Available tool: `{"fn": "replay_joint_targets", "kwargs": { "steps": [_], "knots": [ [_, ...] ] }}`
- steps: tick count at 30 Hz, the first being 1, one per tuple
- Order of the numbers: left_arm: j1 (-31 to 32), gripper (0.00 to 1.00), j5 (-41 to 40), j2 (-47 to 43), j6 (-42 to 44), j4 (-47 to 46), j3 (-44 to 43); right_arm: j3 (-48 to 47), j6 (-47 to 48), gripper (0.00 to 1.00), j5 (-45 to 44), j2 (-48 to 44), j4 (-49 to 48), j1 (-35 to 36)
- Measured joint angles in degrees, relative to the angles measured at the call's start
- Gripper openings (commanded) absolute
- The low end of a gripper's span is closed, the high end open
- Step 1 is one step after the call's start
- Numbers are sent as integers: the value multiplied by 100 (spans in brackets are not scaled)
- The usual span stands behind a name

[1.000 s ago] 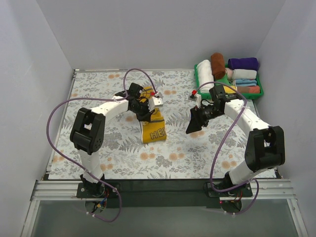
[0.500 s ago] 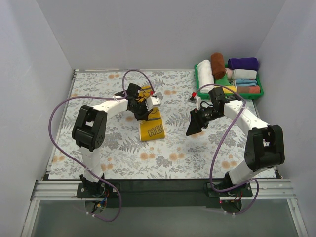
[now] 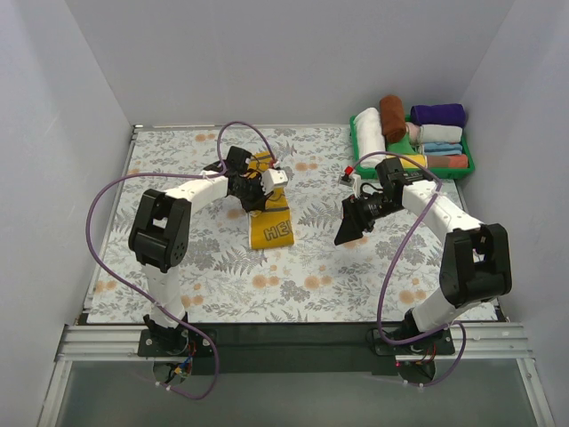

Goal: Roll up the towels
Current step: Fold the towel

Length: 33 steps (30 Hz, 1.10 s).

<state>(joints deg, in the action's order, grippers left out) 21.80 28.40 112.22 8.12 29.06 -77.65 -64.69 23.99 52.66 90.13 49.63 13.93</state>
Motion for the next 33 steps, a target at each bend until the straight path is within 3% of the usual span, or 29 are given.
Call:
{"fn": "replay_joint_targets", "kwargs": {
  "steps": [21, 22, 23, 26, 33],
  "knots": [
    [-107, 0, -105, -7, 90, -260, 7, 79, 22, 54, 24, 138, 2, 0],
    [-109, 3, -107, -7, 96, -264, 15, 79, 22, 55, 26, 138, 0, 0],
    [-109, 17, -114, -7, 107, -264, 24, 79, 24, 55, 26, 138, 0, 0],
    [-109, 32, -151, -4, 142, -264, 31, 83, 24, 55, 28, 138, 0, 0],
    [-133, 41, -199, -33, 98, -188, -59, 63, 26, 53, 46, 210, -11, 0]
  ]
}}
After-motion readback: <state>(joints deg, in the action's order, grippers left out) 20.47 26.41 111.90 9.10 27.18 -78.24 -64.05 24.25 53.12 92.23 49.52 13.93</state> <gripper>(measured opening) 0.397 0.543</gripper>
